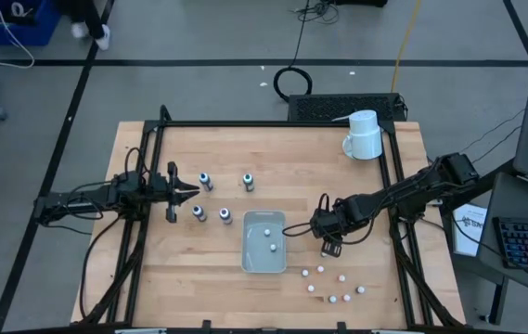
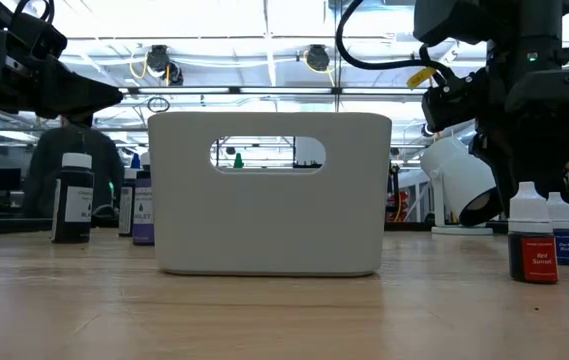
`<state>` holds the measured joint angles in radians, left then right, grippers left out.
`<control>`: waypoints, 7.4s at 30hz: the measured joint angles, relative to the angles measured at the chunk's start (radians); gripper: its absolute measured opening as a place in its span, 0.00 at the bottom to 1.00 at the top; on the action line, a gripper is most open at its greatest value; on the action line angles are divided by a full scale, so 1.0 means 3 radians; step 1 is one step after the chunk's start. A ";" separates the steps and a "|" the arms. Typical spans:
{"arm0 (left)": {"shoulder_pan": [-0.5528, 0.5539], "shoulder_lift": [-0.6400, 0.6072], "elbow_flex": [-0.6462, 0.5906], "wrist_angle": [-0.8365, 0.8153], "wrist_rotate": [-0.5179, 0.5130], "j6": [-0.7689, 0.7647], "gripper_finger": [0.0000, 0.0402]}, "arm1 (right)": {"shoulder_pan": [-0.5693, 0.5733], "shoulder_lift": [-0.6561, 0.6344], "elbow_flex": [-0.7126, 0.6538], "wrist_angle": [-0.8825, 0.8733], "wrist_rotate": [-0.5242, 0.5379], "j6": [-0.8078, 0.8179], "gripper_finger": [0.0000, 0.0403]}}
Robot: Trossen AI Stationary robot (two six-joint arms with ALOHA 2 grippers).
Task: Pick & Place food coloring
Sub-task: Put the small orange food coloring bottle into the white bin
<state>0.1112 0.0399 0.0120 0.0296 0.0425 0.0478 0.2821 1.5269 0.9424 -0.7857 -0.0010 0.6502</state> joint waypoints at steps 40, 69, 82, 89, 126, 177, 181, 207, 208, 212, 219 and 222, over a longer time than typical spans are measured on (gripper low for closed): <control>-0.0001 0.0000 0.0001 0.0000 0.0000 -0.0001 0.14 | 0.0000 0.0051 -0.0168 0.0200 -0.0102 0.0148 0.41; 0.0000 0.0000 0.0000 0.0001 0.0000 0.0000 0.14 | -0.0113 0.0050 -0.0168 0.0163 -0.0184 0.0141 0.41; -0.0001 0.0000 0.0000 0.0001 0.0000 -0.0001 0.14 | -0.0157 0.0050 -0.0168 0.0176 -0.0333 0.0226 0.41; 0.0000 0.0000 0.0000 0.0001 0.0000 -0.0001 0.14 | -0.0219 0.0048 -0.0168 0.0197 -0.0354 0.0226 0.41; 0.0000 0.0001 0.0001 0.0000 0.0000 -0.0001 0.14 | -0.0296 -0.0091 -0.0167 0.0181 -0.0351 0.0237 0.41; 0.0000 0.0001 0.0000 -0.0001 0.0000 0.0000 0.14 | -0.0237 -0.0015 -0.0168 0.0225 -0.0341 0.0241 0.41; 0.0000 0.0001 0.0000 -0.0001 0.0000 0.0000 0.14 | -0.0237 -0.0015 -0.0169 0.0224 -0.0342 0.0239 0.41; 0.0000 0.0001 0.0000 0.0000 0.0000 -0.0001 0.14 | -0.0237 -0.0019 -0.0165 0.0278 -0.0349 0.0037 0.12; -0.0001 0.0001 0.0001 0.0000 0.0000 0.0000 0.14 | -0.0237 -0.0021 -0.0162 0.0289 -0.0348 0.0017 0.12; -0.0001 0.0000 0.0000 0.0001 0.0000 -0.0001 0.14 | -0.0237 -0.0025 -0.0011 0.0225 -0.0277 -0.0096 0.12; 0.0000 0.0001 0.0000 0.0000 0.0000 0.0000 0.14 | -0.0237 -0.0027 0.0663 -0.0270 0.0134 -0.0326 0.12; -0.0001 0.0001 0.0000 0.0000 0.0000 0.0000 0.14 | -0.0237 -0.0023 0.0971 -0.0289 0.0281 -0.0464 0.12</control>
<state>0.1109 0.0402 0.0120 0.0296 0.0425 0.0478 0.2111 1.5201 1.2337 -0.8723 0.0835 0.5109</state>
